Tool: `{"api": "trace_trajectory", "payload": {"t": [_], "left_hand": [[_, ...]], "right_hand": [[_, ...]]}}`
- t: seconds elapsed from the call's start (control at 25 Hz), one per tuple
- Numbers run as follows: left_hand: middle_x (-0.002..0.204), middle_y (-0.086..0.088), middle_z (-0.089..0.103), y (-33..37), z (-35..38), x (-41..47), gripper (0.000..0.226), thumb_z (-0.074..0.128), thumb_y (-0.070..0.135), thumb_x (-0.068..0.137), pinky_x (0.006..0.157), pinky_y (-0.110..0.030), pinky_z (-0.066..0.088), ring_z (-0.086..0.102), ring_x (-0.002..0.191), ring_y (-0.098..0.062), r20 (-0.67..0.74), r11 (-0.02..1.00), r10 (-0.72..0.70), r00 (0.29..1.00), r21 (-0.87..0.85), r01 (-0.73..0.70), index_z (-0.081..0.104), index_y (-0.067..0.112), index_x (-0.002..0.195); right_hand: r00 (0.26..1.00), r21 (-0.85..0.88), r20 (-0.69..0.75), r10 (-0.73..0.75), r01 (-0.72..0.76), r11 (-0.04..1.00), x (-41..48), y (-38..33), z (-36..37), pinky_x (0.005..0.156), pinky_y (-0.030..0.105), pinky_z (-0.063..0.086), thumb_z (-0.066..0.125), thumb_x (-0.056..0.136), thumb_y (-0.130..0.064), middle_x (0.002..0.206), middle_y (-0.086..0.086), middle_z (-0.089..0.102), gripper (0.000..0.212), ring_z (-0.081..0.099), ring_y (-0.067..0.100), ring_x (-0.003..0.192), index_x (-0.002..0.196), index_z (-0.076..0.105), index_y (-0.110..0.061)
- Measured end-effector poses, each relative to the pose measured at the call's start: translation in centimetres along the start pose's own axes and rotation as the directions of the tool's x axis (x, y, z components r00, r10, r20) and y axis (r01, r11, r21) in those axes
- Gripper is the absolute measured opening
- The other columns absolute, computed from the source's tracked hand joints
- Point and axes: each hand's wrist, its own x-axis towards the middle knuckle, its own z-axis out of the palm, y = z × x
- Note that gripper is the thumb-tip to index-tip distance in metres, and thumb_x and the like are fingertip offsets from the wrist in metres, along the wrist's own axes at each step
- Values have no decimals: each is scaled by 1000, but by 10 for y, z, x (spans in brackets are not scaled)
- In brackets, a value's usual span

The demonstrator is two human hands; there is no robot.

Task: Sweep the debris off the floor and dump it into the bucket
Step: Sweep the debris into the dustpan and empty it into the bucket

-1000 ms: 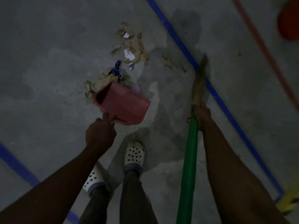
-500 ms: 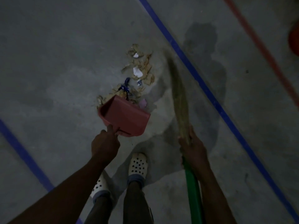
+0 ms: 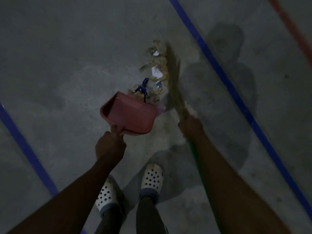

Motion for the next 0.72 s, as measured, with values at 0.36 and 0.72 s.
{"api": "trace_trajectory", "payload": {"t": [0.36,0.72], "left_hand": [[99,-18,64,-22,-42,-11,40,47,32,100,68,-39,43,64,86,-38,29,994,-104,994,-42,106,46,9,133],[93,-21,65,-100,-13,6,37,49,33,99,64,-38,41,64,80,-40,-27,986,-163,986,-51,161,51,7,127]], "right_hand": [[961,-111,-235,-144,120,986,-33,-73,-57,81,53,59,50,100,-31,115,13,63,76,66,32,94,155,1,-50],[978,-497,47,-205,201,844,30,-94,5,79,39,55,51,96,-20,114,13,67,54,67,32,96,149,43,-30]]}}
